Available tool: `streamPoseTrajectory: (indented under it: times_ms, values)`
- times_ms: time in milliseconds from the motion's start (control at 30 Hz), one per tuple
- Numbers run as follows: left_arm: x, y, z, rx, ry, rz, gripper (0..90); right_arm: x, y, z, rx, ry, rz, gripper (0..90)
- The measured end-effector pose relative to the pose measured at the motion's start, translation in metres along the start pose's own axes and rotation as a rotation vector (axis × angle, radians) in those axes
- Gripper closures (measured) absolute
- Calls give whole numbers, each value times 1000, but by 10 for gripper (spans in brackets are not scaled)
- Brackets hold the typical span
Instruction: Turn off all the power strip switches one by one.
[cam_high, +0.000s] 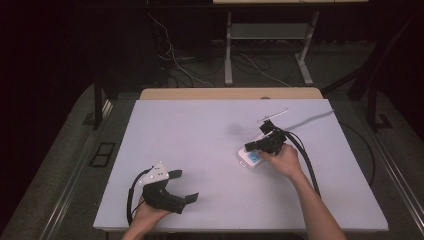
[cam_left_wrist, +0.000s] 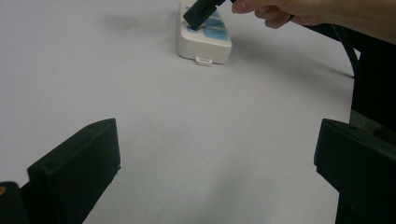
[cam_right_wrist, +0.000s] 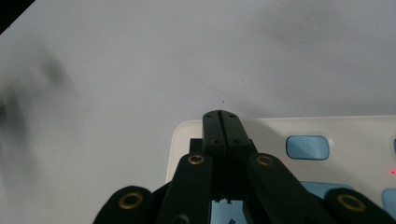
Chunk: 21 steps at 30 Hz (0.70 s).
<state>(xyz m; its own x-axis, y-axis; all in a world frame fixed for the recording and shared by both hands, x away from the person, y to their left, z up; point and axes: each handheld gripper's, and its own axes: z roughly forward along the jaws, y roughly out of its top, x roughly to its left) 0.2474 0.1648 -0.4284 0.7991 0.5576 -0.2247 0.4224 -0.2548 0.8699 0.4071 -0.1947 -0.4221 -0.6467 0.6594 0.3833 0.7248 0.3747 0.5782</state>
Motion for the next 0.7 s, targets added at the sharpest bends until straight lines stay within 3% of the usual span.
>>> streamPoseTrajectory:
  times_ms: [333, 700]
  values:
    - [-1, 0, 0, -2, 1, 1, 0, -5, -1, 0, -8, 24, -6, 900]
    - [0, 0, 0, 4, 0, 7, 0, 0, 0, 2, 4, -1, -46, 900]
